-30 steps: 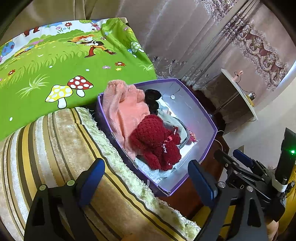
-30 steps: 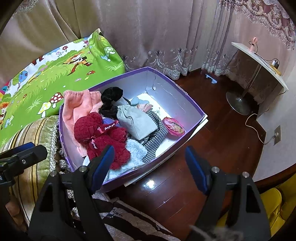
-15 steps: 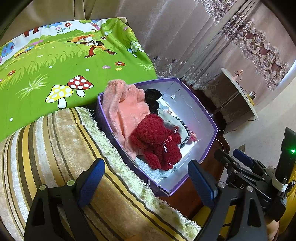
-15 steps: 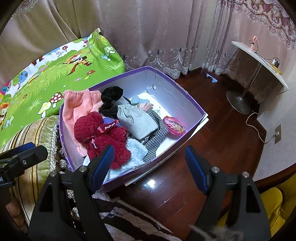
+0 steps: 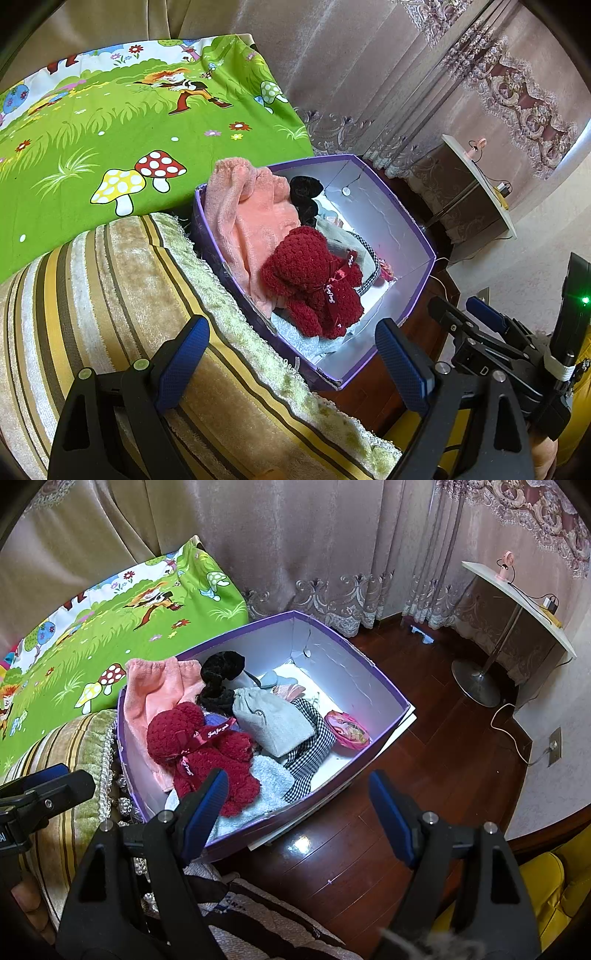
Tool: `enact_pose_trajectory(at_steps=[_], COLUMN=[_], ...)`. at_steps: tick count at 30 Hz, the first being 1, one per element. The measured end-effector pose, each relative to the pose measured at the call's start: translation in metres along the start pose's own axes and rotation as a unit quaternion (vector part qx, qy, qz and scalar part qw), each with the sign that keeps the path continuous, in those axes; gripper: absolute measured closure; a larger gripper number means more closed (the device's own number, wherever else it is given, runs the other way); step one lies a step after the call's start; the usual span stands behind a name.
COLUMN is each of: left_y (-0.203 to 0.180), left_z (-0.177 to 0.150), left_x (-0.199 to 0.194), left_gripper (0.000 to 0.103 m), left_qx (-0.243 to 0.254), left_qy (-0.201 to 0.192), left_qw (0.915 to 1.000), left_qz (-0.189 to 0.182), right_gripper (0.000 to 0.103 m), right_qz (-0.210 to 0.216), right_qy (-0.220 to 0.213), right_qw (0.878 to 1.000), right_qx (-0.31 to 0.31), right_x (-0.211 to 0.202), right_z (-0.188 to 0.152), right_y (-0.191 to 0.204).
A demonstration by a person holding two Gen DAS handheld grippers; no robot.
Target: Organize soft objects
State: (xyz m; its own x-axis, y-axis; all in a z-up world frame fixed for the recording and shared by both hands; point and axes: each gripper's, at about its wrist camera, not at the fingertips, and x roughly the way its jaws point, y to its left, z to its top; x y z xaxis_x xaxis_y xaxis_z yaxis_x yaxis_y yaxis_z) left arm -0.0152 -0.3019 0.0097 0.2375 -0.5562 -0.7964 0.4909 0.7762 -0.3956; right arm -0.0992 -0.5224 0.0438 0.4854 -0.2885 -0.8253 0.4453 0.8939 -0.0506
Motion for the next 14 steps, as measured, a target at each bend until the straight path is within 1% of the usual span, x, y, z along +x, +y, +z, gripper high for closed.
enact_pose_trajectory(at_steps=[6, 10, 12, 14], left_y=[0.0004, -0.001, -0.0017, -0.0012], left_z=[-0.0003, -0.0017, -0.001, 0.0007], left_x=[0.0002, -0.001, -0.0016, -0.0033], left_gripper=[0.01, 0.009, 0.005, 0.0], left_qx=[0.001, 0.011, 0.017, 0.019], left_qy=[0.0, -0.01, -0.01, -0.008], left_qw=[1.0, 0.9999, 0.9998, 0.9993], left_qz=[-0.003, -0.001, -0.01, -0.03], right_gripper=[0.022, 0.022, 0.022, 0.022], right_qz=[0.0, 0.0, 0.0, 0.0], right_qy=[0.0, 0.0, -0.001, -0.002], right_qw=[1.0, 1.0, 1.0, 1.0], right_qx=[0.0, 0.0, 0.0, -0.001], right_x=[0.0002, 0.0001, -0.0003, -0.0009], right_z=[-0.0003, -0.0002, -0.0004, -0.0006], right_y=[0.0003, 0.0005, 0.0006, 0.0013])
